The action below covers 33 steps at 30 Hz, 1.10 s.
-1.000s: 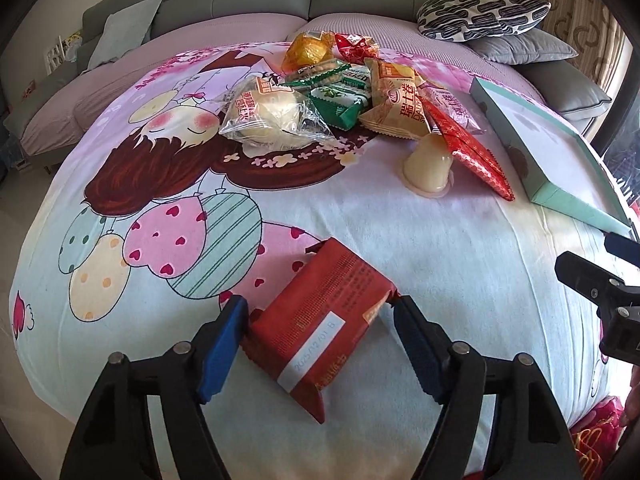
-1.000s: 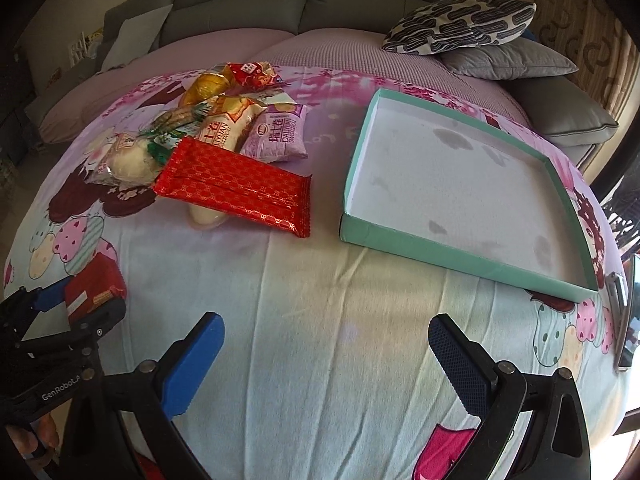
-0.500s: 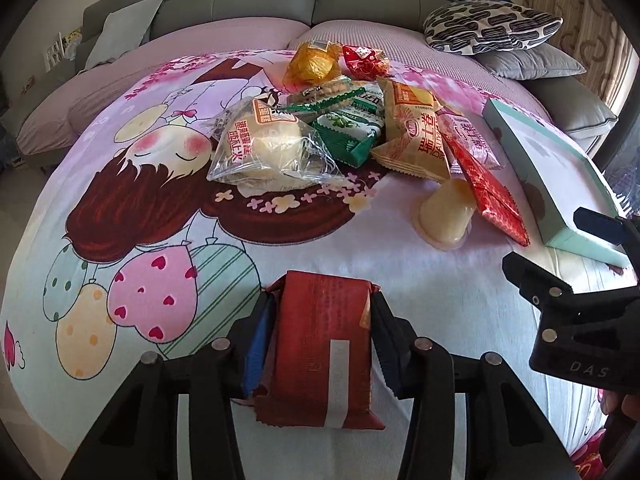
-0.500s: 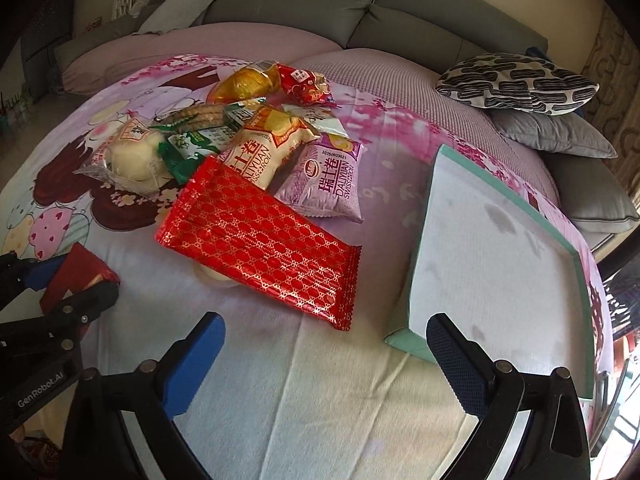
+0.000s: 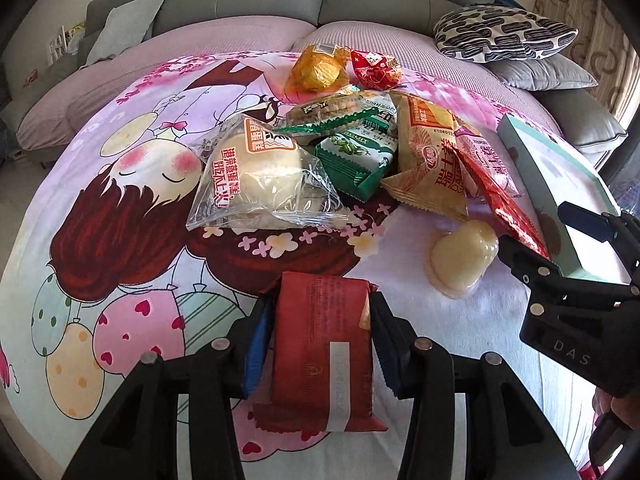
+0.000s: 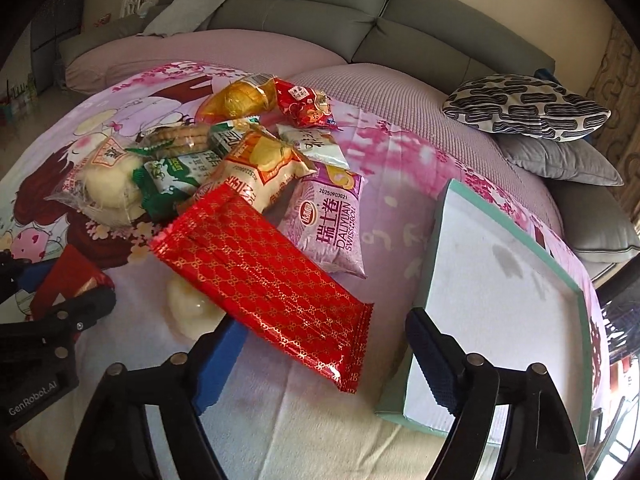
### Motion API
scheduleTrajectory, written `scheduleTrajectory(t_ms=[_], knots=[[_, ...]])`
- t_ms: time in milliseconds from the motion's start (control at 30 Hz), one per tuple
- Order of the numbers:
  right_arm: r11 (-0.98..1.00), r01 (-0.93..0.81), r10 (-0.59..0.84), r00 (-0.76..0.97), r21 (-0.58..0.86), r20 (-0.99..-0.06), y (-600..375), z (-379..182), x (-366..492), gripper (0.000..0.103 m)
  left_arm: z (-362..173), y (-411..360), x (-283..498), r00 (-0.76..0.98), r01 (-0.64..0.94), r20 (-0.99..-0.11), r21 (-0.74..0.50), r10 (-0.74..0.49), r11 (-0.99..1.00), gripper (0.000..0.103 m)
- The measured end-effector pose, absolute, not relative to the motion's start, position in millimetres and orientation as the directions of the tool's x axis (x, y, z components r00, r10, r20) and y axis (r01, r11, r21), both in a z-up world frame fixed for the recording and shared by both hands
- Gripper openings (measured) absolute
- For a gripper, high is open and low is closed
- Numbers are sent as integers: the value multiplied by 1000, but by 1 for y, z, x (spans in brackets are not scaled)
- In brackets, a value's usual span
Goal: Organize snacks
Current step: 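Grasp the yellow jelly cup with the right gripper while the left gripper holds the wafer pack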
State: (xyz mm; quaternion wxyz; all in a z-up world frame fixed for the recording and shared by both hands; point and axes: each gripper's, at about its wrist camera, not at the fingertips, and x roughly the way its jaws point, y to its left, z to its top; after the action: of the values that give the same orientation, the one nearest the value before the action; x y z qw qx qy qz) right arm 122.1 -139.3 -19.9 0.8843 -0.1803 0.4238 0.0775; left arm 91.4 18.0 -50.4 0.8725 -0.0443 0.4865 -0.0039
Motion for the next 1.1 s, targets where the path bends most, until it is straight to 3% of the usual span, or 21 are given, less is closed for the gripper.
scheduleTrajectory(t_ms=[167,467,800,1100], knots=[[924,-298,-1,625,-239,-781,-137,-19,134,58,-51,19,94,531,-39,-846,-85,-51,996,49],[937,-286,26,625,-198,-780,-146,-11,152,35,-52,18,95,535,-35,-843,-84,-52,996,49],[966,-188,-26,617,-179,-786,-181,0,161,27,-52,18,95,537,-36,-842,-81,-50,996,49],[969,-233,66,564,-82,-823,-175,0,169,27,-53,17,97,538,-37,-842,-75,-43,996,49]])
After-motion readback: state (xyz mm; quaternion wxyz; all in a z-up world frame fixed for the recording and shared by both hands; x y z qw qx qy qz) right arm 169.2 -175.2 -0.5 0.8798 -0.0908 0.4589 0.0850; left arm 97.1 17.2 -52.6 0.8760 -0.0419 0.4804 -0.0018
